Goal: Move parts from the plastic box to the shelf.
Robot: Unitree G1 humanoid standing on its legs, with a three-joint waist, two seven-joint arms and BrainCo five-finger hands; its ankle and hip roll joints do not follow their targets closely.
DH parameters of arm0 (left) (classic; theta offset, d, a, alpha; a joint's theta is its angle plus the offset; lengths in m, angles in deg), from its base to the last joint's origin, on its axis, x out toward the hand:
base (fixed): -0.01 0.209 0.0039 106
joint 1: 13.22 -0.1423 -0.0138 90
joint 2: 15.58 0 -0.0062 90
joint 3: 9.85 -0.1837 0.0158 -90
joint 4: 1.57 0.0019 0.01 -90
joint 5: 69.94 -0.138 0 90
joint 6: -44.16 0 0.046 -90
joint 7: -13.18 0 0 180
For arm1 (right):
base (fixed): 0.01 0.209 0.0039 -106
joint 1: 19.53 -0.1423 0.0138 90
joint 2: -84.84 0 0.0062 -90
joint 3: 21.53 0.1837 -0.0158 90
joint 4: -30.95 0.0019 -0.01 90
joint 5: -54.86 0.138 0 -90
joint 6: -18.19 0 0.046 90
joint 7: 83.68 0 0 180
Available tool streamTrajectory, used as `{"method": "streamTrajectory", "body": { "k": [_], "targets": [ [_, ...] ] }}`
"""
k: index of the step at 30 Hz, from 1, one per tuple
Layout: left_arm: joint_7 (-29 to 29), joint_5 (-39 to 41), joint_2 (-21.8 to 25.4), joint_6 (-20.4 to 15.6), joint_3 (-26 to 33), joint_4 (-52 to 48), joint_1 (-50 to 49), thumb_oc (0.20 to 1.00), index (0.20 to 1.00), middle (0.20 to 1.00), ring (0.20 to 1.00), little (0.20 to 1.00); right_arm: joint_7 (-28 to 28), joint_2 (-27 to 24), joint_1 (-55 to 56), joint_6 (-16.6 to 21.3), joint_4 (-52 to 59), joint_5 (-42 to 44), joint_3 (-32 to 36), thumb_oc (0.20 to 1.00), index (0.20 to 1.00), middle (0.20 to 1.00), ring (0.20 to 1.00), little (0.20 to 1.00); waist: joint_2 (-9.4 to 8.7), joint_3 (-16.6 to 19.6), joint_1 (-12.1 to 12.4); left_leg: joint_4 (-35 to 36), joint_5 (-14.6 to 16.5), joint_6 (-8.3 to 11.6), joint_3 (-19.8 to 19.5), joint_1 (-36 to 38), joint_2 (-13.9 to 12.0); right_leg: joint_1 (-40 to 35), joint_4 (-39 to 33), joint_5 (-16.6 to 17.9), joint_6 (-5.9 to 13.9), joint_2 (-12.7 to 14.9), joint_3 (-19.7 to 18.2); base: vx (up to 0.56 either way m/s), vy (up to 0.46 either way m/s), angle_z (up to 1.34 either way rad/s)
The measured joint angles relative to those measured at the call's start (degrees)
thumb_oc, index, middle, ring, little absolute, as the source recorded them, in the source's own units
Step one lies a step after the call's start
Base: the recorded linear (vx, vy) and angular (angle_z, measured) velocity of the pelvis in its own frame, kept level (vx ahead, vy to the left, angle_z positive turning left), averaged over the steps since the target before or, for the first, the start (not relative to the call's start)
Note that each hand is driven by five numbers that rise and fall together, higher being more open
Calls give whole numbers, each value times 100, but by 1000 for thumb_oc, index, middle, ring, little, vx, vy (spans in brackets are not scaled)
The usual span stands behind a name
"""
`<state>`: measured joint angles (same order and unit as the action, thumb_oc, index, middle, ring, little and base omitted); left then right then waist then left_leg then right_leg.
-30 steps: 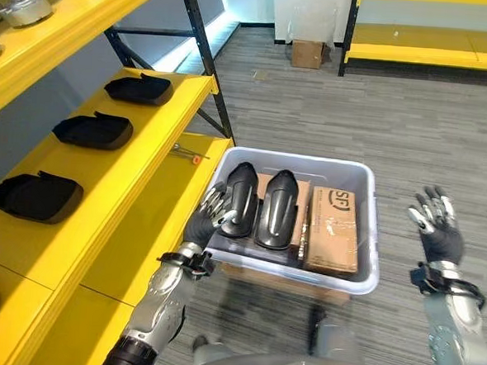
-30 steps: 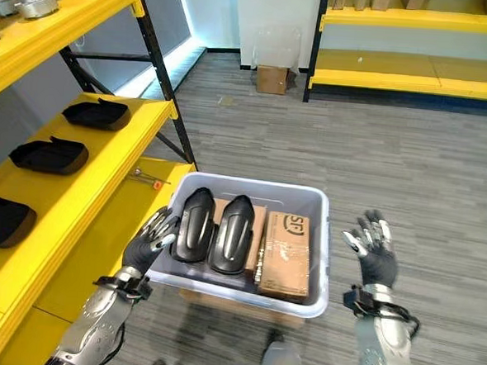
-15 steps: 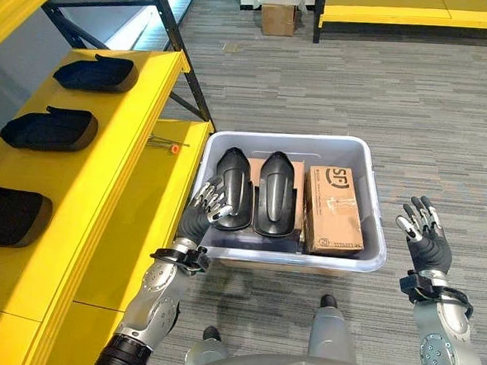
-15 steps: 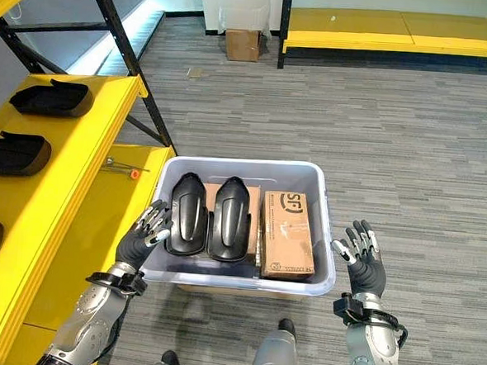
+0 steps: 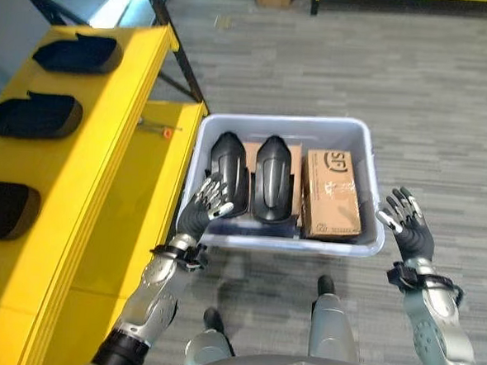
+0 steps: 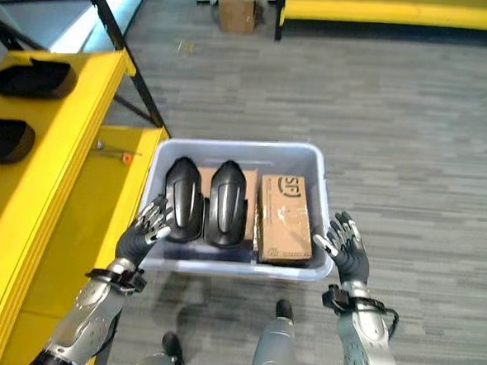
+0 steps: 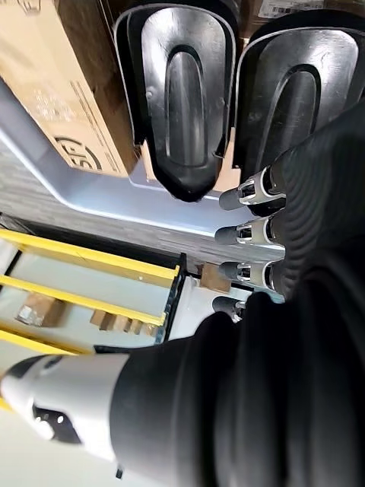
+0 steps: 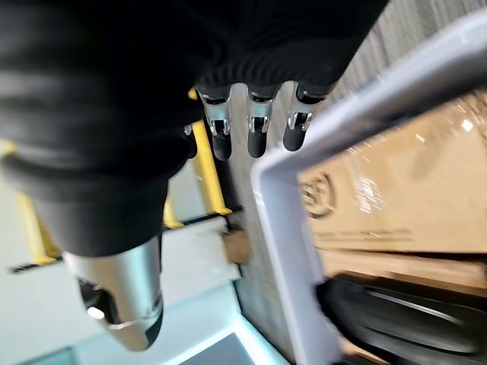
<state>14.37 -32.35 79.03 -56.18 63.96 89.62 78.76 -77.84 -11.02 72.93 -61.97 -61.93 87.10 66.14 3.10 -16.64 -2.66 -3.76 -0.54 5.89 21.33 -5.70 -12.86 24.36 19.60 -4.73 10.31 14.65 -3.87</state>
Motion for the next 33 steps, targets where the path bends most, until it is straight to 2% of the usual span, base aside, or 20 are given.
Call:
{"method": "streamTrajectory", "body": {
  "k": [2, 5, 9, 14, 20, 26, 33],
  "targets": [
    [-75, 4, -14, -39, -133, 1, 271, 1000, 1000, 1000, 1000, 1000, 211, -30, -485, -1, -180, -120, -66, 1000, 1000, 1000, 1000, 1000, 166, -247, 65, -21, -51, -11, -108, -187, 20, 109, -7, 59, -15, 43, 69, -45, -29, 18],
    [-234, 3, -24, -126, -216, 3, 494, 1000, 1000, 1000, 1000, 1000, 596, -51, -1092, 45, -552, -240, -129, 1000, 1000, 1000, 1000, 1000, 307, -429, 86, -22, -122, -33, -186, -474, 54, 340, 17, 103, -13, 88, 118, -28, -18, 15],
    [-541, 1, -26, -252, -237, 3, 806, 1000, 1000, 1000, 1000, 1000, 1095, -88, -1552, 69, -805, -501, -188, 1000, 1000, 1000, 1000, 1000, 356, -596, 68, -28, -155, -28, -260, -702, 110, 501, -21, 171, 4, 149, 149, -31, -12, 8],
    [-804, -5, -33, -402, -231, 3, 1227, 1000, 1000, 1000, 1000, 1000, 1445, -78, -1906, 83, -1114, -598, -431, 1000, 1000, 1000, 1000, 1000, 357, -793, 115, -30, -168, -21, -271, -791, 114, 531, -142, 260, 9, 139, 158, -9, -7, -1],
    [-931, -6, -91, -531, -231, 5, 1251, 1000, 1000, 1000, 1000, 1000, 1461, 29, -2500, 102, -1559, -572, -1062, 1000, 1000, 1000, 1000, 1000, 318, -879, 255, -37, -169, -22, -277, -944, 102, 679, -164, 277, -1, 125, 165, 0, 0, 0],
    [-1032, -3, -110, -532, -236, 5, 1252, 1000, 1000, 1000, 1000, 1000, 1468, 171, -2878, 102, -1724, -534, -1148, 1000, 1000, 1000, 1000, 1000, 272, -908, 364, -48, -169, -22, -312, -1111, 124, 815, -160, 297, 4, 156, 181, -3, 1, 4],
    [-1052, -7, -164, -536, -241, 5, 1246, 1000, 1000, 1000, 1000, 1000, 1473, 169, -2974, 100, -1725, -535, -1299, 1000, 1000, 1000, 1000, 1000, 249, -922, 377, -109, -170, -22, -393, -1301, 113, 906, -156, 308, 2, 176, 261, 3, -5, 4]
  ]
}}
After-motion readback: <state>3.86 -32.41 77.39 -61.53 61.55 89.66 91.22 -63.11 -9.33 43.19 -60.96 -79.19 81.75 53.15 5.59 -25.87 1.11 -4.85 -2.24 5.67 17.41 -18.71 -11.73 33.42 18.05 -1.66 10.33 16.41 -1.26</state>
